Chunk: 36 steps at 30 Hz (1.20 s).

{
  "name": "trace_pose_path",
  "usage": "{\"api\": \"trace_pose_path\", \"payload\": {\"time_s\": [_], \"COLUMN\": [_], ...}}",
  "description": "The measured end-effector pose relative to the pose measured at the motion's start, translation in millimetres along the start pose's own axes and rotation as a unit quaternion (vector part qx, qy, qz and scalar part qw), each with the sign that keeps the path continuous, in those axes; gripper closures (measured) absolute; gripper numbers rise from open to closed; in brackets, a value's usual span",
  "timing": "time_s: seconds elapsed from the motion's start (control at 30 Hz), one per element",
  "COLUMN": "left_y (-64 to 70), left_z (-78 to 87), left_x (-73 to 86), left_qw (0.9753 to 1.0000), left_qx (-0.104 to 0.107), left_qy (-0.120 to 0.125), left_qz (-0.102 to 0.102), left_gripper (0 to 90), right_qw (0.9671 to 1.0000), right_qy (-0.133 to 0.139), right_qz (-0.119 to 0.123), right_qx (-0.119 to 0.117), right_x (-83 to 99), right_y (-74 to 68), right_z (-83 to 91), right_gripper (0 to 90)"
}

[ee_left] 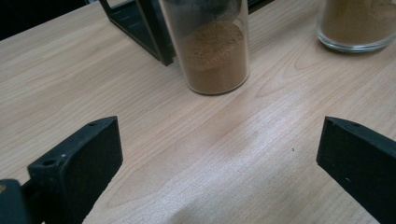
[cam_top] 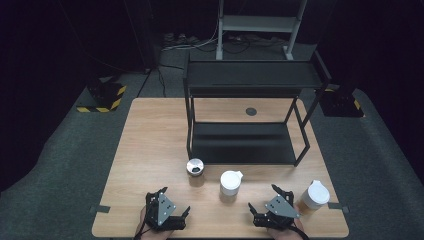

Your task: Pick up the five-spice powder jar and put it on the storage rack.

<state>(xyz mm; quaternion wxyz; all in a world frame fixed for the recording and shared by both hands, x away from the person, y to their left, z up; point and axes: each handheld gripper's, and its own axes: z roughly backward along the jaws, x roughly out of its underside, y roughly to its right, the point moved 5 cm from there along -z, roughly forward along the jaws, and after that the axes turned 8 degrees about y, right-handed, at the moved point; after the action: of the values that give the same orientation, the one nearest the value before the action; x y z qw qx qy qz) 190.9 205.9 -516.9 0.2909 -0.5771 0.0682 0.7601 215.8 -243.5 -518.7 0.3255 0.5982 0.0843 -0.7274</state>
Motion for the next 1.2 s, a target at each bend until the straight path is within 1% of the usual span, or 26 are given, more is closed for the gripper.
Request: {"api": "trace_pose_path", "payload": {"time_s": [0.1, 0.2, 0.33, 0.4, 0.57, 0.67, 0.73, 0.77, 0.9, 1.03, 1.2], "left_y": [1.2, 2.2, 2.9, 2.5, 2.4, 2.1, 1.5, 0.9, -2.4, -4.1, -6.0], "left_z": [-0.9, -0.8, -0.9, -1.0, -0.4, -0.4, -0.2, 0.4, 2.0, 3.1, 8.2], "left_x": [-1.1, -0.9, -1.2, -1.3, -0.5, -0.6, -0.3, 0.6, 2.6, 1.4, -2.6], "left_qw": [1.0000, 1.0000, 0.9999, 0.9999, 0.9999, 0.9999, 0.9999, 0.9999, 0.9999, 0.9999, 0.9997], "left_qx": [-0.001, 0.000, 0.001, 0.004, 0.003, 0.004, 0.005, 0.002, 0.004, 0.010, 0.014], "left_qy": [-0.005, -0.004, -0.005, -0.005, -0.002, -0.002, 0.000, 0.003, 0.011, 0.007, 0.017], "left_qz": [-0.004, -0.009, -0.014, -0.015, -0.012, -0.014, -0.011, -0.011, 0.001, 0.005, 0.013], "left_gripper": [0.6, 0.6, 0.6, 0.6, 0.6, 0.6, 0.6, 0.6, 0.6, 0.6, 0.6], "right_qw": [1.0000, 1.0000, 1.0000, 1.0000, 0.9999, 0.9999, 0.9999, 0.9999, 0.9999, 0.9999, 0.9999], "right_qy": [0.001, 0.003, 0.006, 0.006, 0.010, 0.011, 0.009, 0.009, 0.009, 0.009, 0.010], "right_qz": [-0.003, -0.007, -0.005, -0.002, -0.006, -0.007, -0.006, -0.005, -0.008, -0.009, -0.007], "right_qx": [-0.002, -0.003, 0.000, 0.000, 0.005, 0.006, 0.005, 0.004, 0.000, -0.001, -0.003], "right_x": [0.2, 0.8, 1.4, 1.5, 2.4, 2.9, 2.3, 2.2, 2.3, 2.5, 2.5], "right_y": [1.4, 2.3, 1.3, 0.8, 0.5, 0.3, 0.3, 0.5, 2.0, 2.6, 2.3], "right_z": [-0.2, 0.5, 1.1, 1.1, 2.4, 2.9, 2.5, 2.4, 2.2, 2.5, 2.4], "right_gripper": [0.0, 0.0, 0.0, 0.0, 0.0, 0.0, 0.0, 0.0, 0.0, 0.0, 0.0]}}
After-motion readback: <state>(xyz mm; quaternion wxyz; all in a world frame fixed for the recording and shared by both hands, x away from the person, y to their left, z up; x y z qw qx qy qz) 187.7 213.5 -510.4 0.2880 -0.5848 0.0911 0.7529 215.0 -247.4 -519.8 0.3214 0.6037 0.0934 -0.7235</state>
